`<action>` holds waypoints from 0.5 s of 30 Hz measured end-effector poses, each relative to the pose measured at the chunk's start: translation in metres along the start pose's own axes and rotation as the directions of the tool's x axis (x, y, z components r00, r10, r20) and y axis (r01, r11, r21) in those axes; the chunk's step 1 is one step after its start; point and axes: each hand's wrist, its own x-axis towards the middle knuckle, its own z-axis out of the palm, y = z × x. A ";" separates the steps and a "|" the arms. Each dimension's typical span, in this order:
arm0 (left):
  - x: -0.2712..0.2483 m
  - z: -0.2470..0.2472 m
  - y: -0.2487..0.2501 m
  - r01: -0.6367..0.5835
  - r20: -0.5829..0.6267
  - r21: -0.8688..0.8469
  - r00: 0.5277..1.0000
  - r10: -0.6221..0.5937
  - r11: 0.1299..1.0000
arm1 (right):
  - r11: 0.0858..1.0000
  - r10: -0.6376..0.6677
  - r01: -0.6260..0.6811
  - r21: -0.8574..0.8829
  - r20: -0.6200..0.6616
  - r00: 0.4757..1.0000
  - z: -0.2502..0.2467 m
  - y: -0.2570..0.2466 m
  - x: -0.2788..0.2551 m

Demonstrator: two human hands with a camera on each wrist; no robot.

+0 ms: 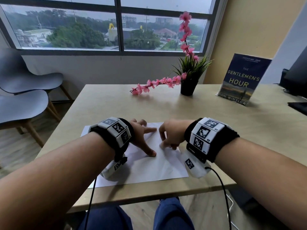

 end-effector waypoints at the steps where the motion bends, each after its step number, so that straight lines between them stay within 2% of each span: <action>1: 0.000 0.000 0.000 -0.003 -0.007 0.000 1.000 0.003 1.000 | 0.999 -0.038 0.037 0.018 0.028 0.999 0.003 -0.003 -0.002; 3: -0.001 0.000 0.001 -0.003 -0.013 -0.005 1.000 0.003 1.000 | 0.997 -0.061 0.057 0.056 0.066 0.996 0.003 -0.003 -0.005; 8: -0.001 0.000 0.000 0.009 -0.002 -0.002 1.000 -0.009 1.000 | 0.999 0.036 -0.034 0.042 -0.030 0.999 -0.007 0.006 0.002; 13: -0.001 0.000 0.000 0.002 -0.007 -0.010 1.000 -0.002 1.000 | 0.997 -0.077 0.074 0.025 0.113 0.991 0.000 0.000 -0.004; 15: -0.001 0.000 0.001 0.002 -0.003 -0.011 1.000 -0.002 1.000 | 0.999 -0.045 0.043 0.019 0.077 0.996 -0.003 0.005 -0.002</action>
